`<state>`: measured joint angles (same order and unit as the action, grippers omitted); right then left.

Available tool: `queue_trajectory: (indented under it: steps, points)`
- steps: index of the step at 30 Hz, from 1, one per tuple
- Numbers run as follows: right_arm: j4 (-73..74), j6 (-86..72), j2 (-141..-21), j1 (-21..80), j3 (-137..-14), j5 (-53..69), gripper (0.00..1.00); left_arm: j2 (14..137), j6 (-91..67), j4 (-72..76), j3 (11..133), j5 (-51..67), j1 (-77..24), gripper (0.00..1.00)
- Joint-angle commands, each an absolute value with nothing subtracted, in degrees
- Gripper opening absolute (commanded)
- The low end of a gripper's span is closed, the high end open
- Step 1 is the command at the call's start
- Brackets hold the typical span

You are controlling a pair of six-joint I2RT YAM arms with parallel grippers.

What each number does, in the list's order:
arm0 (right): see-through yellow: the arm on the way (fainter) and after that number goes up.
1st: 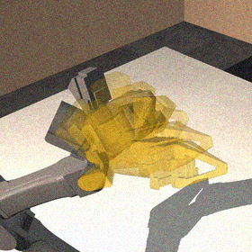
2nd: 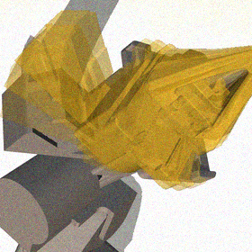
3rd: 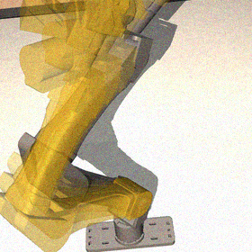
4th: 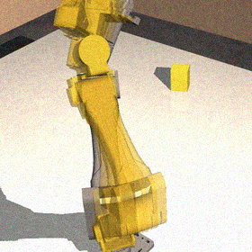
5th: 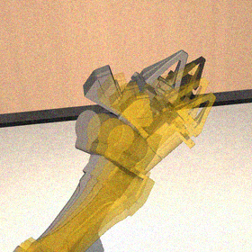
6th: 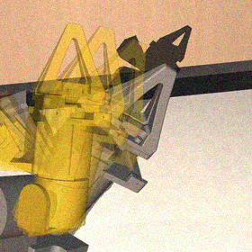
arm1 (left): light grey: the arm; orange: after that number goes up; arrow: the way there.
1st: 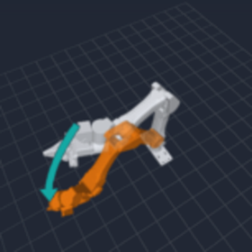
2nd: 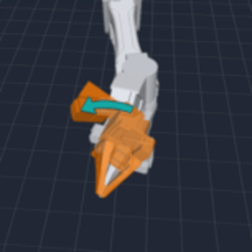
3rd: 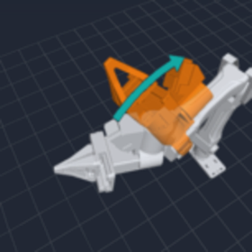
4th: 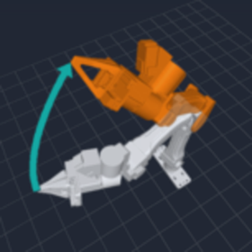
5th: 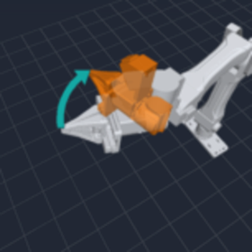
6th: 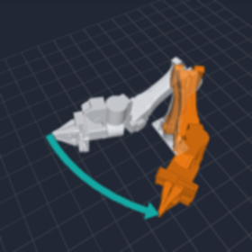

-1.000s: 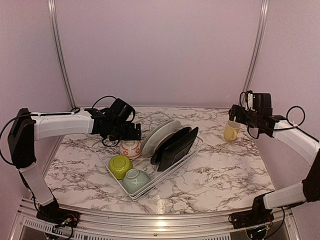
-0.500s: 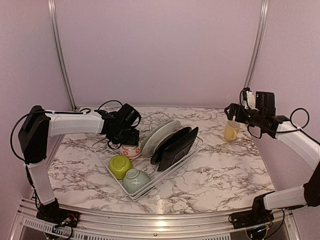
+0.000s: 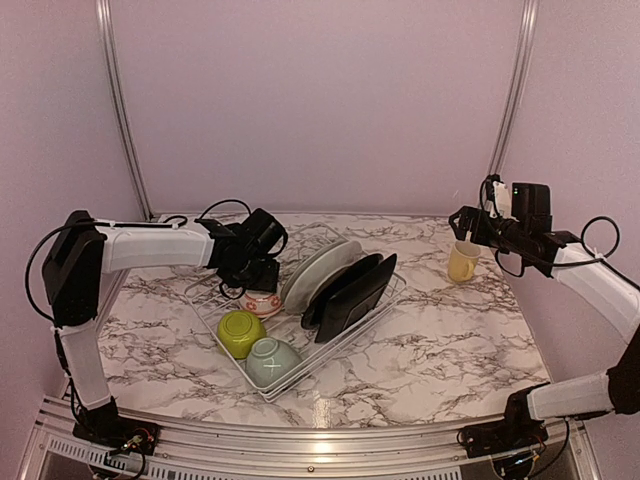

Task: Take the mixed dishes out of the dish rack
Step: Grab the bowl from the dish rack.

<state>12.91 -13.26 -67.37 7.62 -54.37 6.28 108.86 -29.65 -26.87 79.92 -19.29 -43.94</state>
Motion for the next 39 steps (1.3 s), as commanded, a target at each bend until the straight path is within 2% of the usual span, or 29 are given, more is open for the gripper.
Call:
queue_trajectory:
  steps: [1, 26, 39]
  points:
    - [12.86, -13.18, -66.45, 8.09, -55.55, 6.77, 0.97, 110.32, -29.22, -30.21, 81.26, -20.92, -44.66, 0.60]
    - [14.79, -13.81, -66.97, 8.25, -57.44, 8.80, 0.97, 103.98, -28.82, -29.99, 80.76, -21.72, -45.00, 0.30]
    - [15.81, -14.00, -68.47, 11.68, -60.37, 8.09, 0.97, 96.14, -28.97, -31.47, 80.77, -22.74, -44.80, 0.24]
